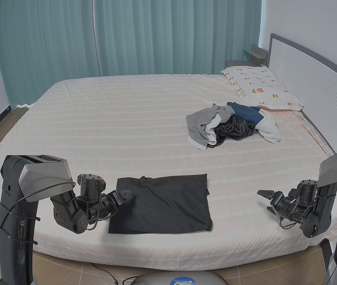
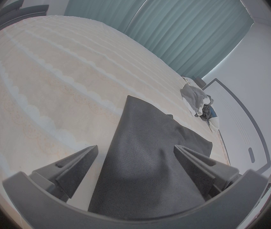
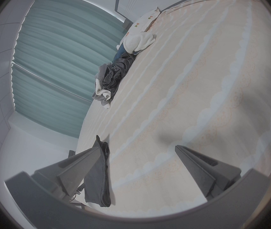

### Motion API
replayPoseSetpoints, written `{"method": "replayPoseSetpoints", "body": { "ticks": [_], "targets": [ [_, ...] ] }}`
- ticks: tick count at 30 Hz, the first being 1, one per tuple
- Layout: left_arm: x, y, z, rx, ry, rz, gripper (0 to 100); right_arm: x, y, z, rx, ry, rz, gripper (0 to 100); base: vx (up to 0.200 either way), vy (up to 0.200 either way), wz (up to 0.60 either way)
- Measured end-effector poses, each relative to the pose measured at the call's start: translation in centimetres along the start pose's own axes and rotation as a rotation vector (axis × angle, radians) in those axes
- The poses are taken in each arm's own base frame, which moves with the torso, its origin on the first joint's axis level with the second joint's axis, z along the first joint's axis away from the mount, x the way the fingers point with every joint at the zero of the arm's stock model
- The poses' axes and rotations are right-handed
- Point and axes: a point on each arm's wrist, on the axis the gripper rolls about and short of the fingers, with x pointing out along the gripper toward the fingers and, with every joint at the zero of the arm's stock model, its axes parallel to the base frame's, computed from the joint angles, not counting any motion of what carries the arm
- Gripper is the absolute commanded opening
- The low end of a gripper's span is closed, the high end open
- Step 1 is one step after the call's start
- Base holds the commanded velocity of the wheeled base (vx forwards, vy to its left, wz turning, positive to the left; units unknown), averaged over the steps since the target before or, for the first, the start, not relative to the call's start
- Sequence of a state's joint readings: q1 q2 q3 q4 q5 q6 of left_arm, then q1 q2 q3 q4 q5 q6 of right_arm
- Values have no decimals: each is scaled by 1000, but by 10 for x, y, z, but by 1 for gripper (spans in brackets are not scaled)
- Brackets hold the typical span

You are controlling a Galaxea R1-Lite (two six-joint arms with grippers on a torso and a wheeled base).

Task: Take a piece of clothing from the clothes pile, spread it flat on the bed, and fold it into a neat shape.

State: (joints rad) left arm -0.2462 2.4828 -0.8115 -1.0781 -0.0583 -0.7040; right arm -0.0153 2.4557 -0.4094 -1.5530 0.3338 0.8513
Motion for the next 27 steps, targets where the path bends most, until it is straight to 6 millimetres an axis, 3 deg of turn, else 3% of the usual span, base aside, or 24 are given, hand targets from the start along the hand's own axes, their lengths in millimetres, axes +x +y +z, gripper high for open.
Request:
{"method": "replayPoseSetpoints", "body": {
  "ticks": [10, 11, 27],
  "targets": [
    [3, 0, -1, 6, 1, -1, 100, 0, 0, 0, -1, 0, 0, 100, 0, 0, 0],
    [3, 0, -1, 11, 2, -1, 0, 0, 0, 0, -1, 0, 0, 100, 0, 0, 0],
    [5, 1, 0, 14, -18, 16, 0, 0, 0, 0, -1, 1, 0, 100, 0, 0, 0]
  ]
}}
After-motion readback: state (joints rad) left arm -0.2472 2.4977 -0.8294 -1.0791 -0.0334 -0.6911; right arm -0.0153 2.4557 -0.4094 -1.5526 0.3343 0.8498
